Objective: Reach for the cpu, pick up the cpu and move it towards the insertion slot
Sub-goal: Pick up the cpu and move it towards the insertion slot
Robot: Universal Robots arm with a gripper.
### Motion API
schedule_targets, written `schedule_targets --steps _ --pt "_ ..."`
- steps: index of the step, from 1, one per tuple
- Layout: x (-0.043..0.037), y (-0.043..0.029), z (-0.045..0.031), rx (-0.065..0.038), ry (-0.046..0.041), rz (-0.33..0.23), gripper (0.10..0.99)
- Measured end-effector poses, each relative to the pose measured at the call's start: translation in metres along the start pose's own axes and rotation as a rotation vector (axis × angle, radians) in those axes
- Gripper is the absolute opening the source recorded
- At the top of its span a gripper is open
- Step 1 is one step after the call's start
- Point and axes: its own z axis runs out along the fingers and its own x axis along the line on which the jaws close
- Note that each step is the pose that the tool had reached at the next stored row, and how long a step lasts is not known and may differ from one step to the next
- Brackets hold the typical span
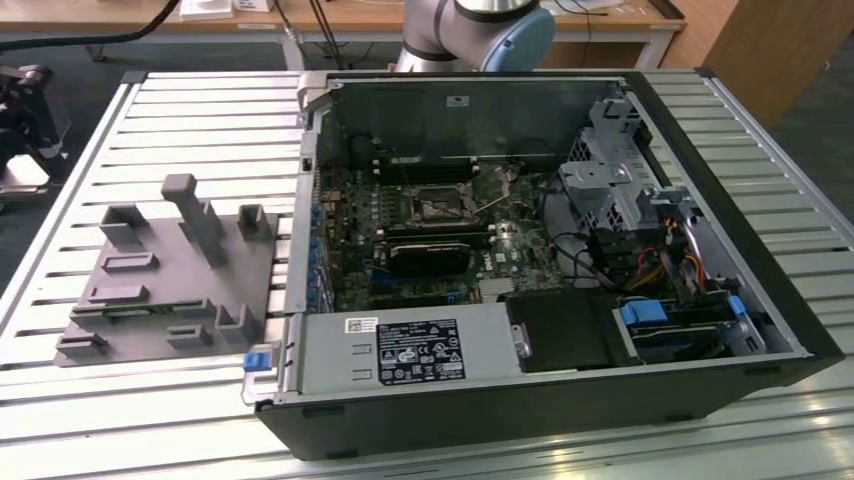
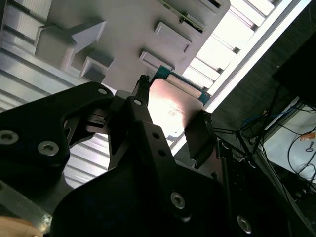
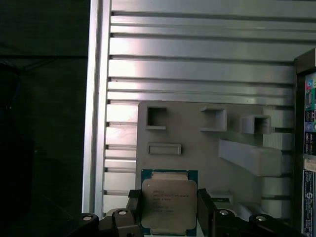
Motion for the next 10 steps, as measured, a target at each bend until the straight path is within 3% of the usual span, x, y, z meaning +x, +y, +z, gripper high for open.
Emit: schedule_targets --steps 10 --pt "0.0000 0.0010 -0.0265 0.000 -0.0001 0.000 0.541"
